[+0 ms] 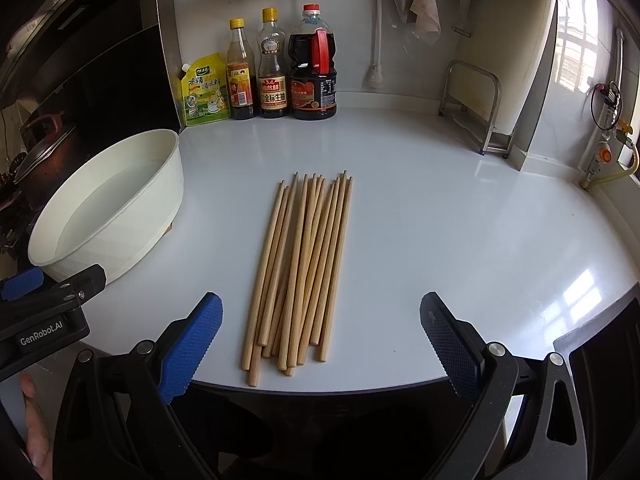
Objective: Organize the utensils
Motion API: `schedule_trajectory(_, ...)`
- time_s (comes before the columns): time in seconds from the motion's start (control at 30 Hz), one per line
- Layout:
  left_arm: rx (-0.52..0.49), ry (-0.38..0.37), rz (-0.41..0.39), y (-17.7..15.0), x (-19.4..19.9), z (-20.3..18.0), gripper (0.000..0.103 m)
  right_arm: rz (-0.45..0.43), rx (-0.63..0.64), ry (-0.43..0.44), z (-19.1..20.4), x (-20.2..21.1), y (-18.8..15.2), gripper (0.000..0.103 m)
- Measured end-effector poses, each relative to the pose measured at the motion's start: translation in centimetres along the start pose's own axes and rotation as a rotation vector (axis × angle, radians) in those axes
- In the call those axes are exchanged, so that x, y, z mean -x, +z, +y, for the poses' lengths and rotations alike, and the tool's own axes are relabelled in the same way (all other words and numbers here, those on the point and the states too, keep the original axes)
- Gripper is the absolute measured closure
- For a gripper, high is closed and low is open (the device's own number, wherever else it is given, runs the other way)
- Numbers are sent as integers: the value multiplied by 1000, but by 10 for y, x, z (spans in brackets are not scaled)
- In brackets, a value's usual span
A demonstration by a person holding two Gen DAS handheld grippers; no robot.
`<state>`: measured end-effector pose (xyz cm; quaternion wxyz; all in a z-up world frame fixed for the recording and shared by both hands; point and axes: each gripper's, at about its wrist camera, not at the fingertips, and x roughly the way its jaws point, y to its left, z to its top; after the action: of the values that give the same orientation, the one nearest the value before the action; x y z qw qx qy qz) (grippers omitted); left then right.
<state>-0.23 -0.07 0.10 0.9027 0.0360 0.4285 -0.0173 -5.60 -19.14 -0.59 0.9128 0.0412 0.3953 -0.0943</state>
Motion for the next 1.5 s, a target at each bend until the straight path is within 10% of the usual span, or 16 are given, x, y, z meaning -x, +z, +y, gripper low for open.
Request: schedule_trajectory(1.5, -9, 0, 4, -1, -1, -4, 6, -5, 3, -2, -1, 1, 1, 8)
